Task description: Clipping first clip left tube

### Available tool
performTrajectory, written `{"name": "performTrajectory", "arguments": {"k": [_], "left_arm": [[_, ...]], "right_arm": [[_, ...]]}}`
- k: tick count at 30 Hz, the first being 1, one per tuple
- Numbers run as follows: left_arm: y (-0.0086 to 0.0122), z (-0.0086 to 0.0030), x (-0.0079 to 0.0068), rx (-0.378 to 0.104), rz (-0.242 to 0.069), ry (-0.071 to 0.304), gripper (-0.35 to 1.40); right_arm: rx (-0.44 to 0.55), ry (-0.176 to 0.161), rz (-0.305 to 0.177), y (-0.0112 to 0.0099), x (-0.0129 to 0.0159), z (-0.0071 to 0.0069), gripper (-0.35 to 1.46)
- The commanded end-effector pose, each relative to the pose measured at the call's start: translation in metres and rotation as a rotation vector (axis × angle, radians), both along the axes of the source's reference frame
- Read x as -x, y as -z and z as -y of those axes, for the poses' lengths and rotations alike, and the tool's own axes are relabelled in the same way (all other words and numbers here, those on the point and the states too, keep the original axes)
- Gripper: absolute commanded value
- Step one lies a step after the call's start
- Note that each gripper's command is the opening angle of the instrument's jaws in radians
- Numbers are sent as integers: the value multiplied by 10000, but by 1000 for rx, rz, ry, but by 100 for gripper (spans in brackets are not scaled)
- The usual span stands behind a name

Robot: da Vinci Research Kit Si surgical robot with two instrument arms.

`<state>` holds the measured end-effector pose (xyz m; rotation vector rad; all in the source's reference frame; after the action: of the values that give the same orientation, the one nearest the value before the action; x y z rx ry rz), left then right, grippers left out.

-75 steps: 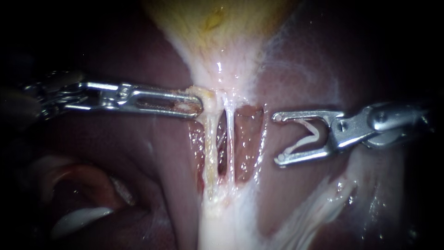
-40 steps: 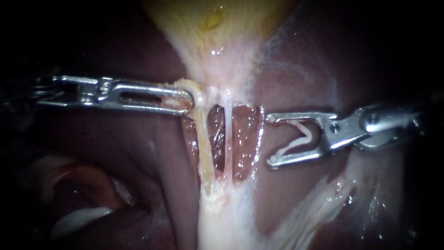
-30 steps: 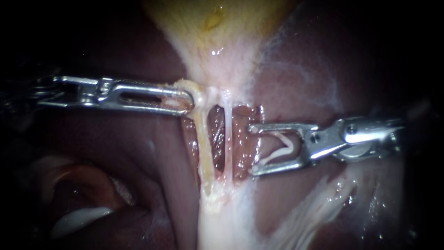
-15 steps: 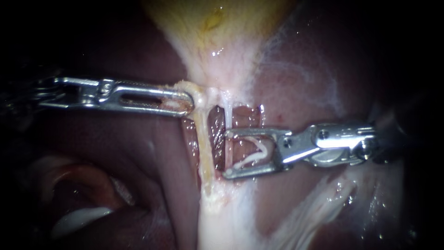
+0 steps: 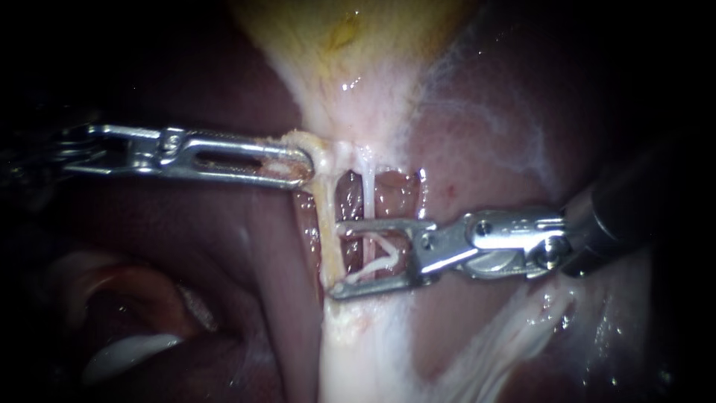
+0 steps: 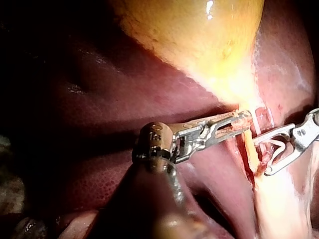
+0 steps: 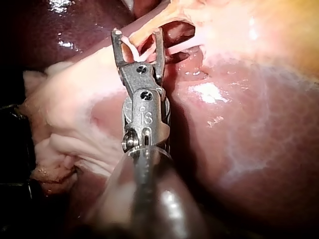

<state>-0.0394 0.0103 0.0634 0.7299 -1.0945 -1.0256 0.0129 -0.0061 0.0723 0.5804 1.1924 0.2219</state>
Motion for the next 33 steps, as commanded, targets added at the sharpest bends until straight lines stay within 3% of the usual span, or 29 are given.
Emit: {"name": "performTrajectory", "arguments": {"k": [1, 14, 25, 29, 32, 33], "left_arm": [[0, 0, 0, 0, 0, 0, -35], [0, 0, 1, 0, -1, 1, -35], [0, 0, 2, 0, -1, 1, -35], [0, 0, 2, 0, -1, 1, -35], [0, 0, 2, 0, -1, 1, -35], [0, 0, 2, 0, -1, 1, -35]], "right_arm": [[-2, 1, 0, -2, -3, 1, 48], [-40, 44, -21, -14, -38, 18, 47], [-62, 43, -17, -15, -42, 20, 42], [-62, 42, -20, -16, -42, 19, 35], [-63, 51, -12, -16, -40, 20, 20], [-60, 55, 3, -16, -39, 20, 6]]}}
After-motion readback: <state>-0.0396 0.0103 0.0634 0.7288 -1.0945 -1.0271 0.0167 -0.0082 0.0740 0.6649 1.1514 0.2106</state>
